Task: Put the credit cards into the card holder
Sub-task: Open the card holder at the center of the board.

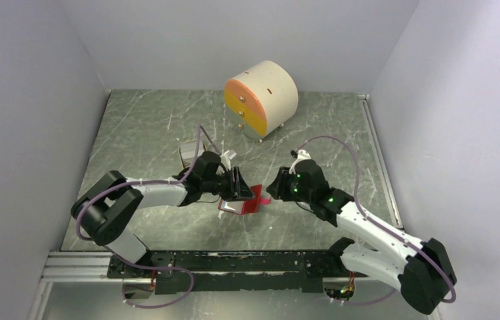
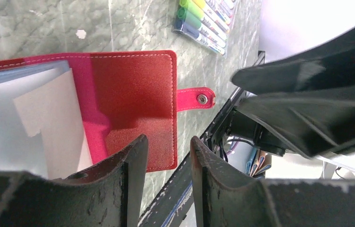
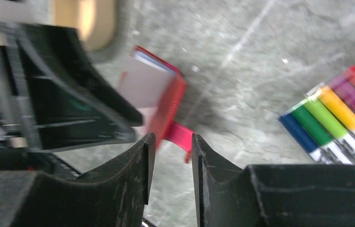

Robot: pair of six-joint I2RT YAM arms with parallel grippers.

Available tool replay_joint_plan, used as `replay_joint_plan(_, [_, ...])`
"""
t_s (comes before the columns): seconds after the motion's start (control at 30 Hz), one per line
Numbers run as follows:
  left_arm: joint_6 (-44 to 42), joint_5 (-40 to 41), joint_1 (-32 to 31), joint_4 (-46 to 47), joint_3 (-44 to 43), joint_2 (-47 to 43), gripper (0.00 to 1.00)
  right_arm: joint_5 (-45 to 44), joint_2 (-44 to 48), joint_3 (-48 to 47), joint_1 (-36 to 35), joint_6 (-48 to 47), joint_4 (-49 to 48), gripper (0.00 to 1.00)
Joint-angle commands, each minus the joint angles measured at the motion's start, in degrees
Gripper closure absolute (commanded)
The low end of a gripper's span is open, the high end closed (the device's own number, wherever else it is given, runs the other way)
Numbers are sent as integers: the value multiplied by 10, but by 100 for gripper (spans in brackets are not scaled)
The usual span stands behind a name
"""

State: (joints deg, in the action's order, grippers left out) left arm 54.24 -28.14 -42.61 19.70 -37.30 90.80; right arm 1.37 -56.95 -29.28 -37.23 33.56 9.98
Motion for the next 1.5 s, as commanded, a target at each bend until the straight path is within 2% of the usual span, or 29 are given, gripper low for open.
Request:
replay_joint_plan(0.0, [12,-12,-7,44,-21,13,57,44,41,-33,0,51,-5,63])
replay_joint_plan(0.17, [21,15,-11,14,-19,-10,58,64,43,-25,-1,99,-80,63])
replay_joint_plan(0.3, [27,95,-10,-130,-36,-62,53,91,-9,-16,-18,121,-160,63])
replay_joint_plan(0.37, [27,135,-9,-203,-46,-87,53,78,-61,-38,-36,118,-159,63])
replay_joint_plan(0.47, [37,186,-9,-248,-28,-150,49,56,-117,-55,-58,117,-157,64])
replay_joint_plan(0.63, [21,196,-9,-293,-22,-175,41,3,-168,-13,-60,96,-155,68])
replay_joint_plan(0.83, [8,227,-8,-320,-31,-153,46,13,-214,61,-54,87,-215,71])
replay_joint_plan(1.03, [3,273,-8,-332,-23,-164,49,8,-222,79,-54,89,-227,73])
replay_joint_plan(1.2, [-15,280,-8,-346,-46,-114,58,10,-238,70,-54,76,-223,73])
replay_joint_plan(1.3, [-23,295,-8,-376,-61,-99,54,9,-250,75,-53,75,-229,73])
replay_joint_plan(1.47, [-13,339,-8,-421,-58,-127,58,18,-249,97,-52,68,-250,73])
